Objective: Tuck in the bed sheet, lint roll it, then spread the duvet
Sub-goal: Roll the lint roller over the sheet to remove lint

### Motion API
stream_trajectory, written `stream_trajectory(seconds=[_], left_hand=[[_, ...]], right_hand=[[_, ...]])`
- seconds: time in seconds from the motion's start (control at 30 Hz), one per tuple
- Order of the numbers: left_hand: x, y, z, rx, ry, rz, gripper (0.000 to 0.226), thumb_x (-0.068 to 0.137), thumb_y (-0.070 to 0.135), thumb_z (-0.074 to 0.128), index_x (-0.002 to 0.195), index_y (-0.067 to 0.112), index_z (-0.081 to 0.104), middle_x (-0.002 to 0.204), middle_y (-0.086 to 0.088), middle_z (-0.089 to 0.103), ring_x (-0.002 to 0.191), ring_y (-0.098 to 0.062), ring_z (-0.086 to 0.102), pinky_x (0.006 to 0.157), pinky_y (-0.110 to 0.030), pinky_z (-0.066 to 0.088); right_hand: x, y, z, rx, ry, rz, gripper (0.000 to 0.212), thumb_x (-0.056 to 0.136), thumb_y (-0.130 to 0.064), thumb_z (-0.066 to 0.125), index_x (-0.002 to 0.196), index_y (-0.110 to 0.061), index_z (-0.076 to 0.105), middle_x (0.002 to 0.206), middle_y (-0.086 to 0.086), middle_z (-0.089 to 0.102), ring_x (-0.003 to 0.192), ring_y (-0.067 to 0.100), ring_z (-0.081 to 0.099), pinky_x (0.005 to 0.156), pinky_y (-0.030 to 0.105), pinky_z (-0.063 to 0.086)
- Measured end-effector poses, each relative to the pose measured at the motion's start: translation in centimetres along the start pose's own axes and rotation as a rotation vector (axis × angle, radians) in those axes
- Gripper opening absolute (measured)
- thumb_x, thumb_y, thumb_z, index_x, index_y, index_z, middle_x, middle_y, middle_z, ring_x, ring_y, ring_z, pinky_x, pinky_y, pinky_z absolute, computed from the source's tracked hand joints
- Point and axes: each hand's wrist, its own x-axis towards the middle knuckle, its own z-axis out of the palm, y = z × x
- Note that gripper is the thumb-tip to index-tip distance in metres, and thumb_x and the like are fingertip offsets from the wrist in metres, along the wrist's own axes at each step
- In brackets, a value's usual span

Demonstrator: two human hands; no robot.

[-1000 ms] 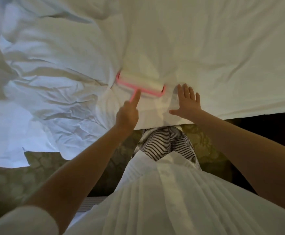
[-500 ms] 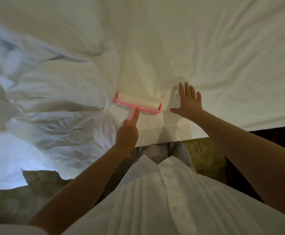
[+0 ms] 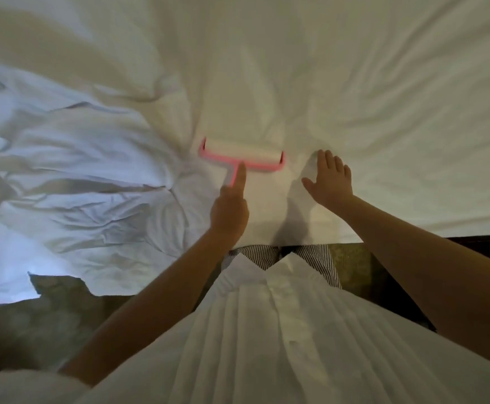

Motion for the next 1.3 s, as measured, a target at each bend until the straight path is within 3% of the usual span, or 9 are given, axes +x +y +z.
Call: stream_trajectory(seconds=[0.1, 0.2, 0.4, 0.53, 0.67, 0.8, 1.03, 1.17, 1.3], left_hand=[[1.0, 1.1, -0.4, 0.054, -0.079, -0.03, 0.069, 0.095, 0.002, 0.033, 0.15, 0.026, 0.0, 0.099, -0.015, 0.053, 0.078, -0.027, 0.058, 0.069, -0.029, 0.046], [6.4, 3.3, -2.5, -0.007, 0.044, 0.005, 0.068, 0.093, 0.001, 0.031, 0.15, 0.028, 0.007, 0.09, -0.014, 0.048, 0.077, -0.03, 0.055, 0.074, -0.036, 0.048], [12.2, 8.2, -5.5, 0.112, 0.157, -0.036, 0.073, 0.083, -0.001, 0.0, 0.151, 0.024, 0.002, 0.117, -0.012, 0.057, 0.077, -0.019, 0.051, 0.065, -0.026, 0.034], [5.0, 7.2, -2.4, -0.127, -0.005, -0.167, 0.072, 0.093, 0.002, 0.033, 0.15, 0.031, 0.001, 0.102, -0.016, 0.052, 0.083, -0.034, 0.057, 0.069, -0.036, 0.041], [3.8, 7.0, -1.8, -0.112, -0.068, -0.184, 0.074, 0.092, 0.001, 0.034, 0.15, 0.031, -0.001, 0.099, -0.016, 0.05, 0.086, -0.037, 0.058, 0.07, -0.04, 0.042], [9.8, 8.5, -4.2, -0.056, 0.054, -0.129, 0.071, 0.093, 0.001, 0.032, 0.15, 0.029, 0.001, 0.103, -0.014, 0.054, 0.082, -0.029, 0.057, 0.066, -0.028, 0.036], [11.2, 10.9, -4.2, -0.031, 0.088, -0.175, 0.067, 0.096, 0.003, 0.028, 0.15, 0.027, 0.0, 0.107, -0.011, 0.052, 0.055, -0.01, 0.038, 0.06, -0.023, 0.034], [4.3, 8.8, -2.1, -0.114, -0.104, -0.223, 0.072, 0.095, 0.006, 0.034, 0.149, 0.032, -0.004, 0.099, -0.014, 0.049, 0.081, -0.033, 0.058, 0.066, -0.035, 0.044], [7.1, 9.3, -3.1, -0.142, -0.036, -0.18, 0.07, 0.095, 0.005, 0.033, 0.15, 0.031, -0.002, 0.093, -0.012, 0.046, 0.067, -0.021, 0.05, 0.066, -0.033, 0.043]], right_hand=[[1.0, 0.7, -1.4, -0.05, 0.011, -0.069, 0.075, 0.096, -0.036, 0.047, 0.15, -0.008, 0.004, 0.158, 0.012, 0.004, 0.145, 0.029, 0.007, 0.117, 0.043, 0.01], [2.7, 0.9, -3.5, -0.065, 0.039, -0.097, 0.076, 0.095, -0.037, 0.047, 0.151, -0.011, 0.001, 0.159, 0.009, 0.0, 0.145, 0.028, 0.004, 0.117, 0.042, 0.008], [5.8, 0.9, -6.6, -0.165, 0.062, -0.116, 0.087, 0.092, -0.043, 0.052, 0.151, -0.018, -0.007, 0.158, 0.008, -0.01, 0.145, 0.029, -0.008, 0.115, 0.047, -0.005], [7.4, 1.2, -7.7, -0.151, 0.004, -0.118, 0.095, 0.087, -0.049, 0.057, 0.15, -0.02, -0.008, 0.157, 0.008, -0.014, 0.144, 0.03, -0.012, 0.114, 0.047, -0.007], [8.3, 2.0, -7.7, -0.176, -0.095, -0.135, 0.104, 0.083, -0.052, 0.062, 0.15, -0.021, -0.011, 0.157, 0.008, -0.017, 0.144, 0.031, -0.013, 0.114, 0.049, -0.006], [8.7, 2.3, -7.9, -0.199, -0.132, -0.155, 0.108, 0.081, -0.052, 0.064, 0.149, -0.021, -0.014, 0.156, 0.008, -0.019, 0.144, 0.032, -0.014, 0.113, 0.049, -0.008], [8.7, 2.3, -8.2, -0.231, -0.012, -0.169, 0.081, 0.091, -0.037, 0.057, 0.151, -0.021, 0.005, 0.159, 0.007, -0.005, 0.145, 0.03, 0.0, 0.115, 0.048, 0.0], [8.6, 2.6, -8.4, -0.252, -0.037, -0.181, 0.081, 0.091, -0.039, 0.055, 0.151, -0.021, 0.005, 0.159, 0.006, -0.006, 0.145, 0.028, 0.0, 0.115, 0.048, 0.001], [8.4, 3.0, -8.4, -0.278, -0.066, -0.183, 0.082, 0.093, -0.04, 0.053, 0.151, -0.023, -0.002, 0.158, 0.004, -0.012, 0.146, 0.025, -0.006, 0.114, 0.05, -0.002]])
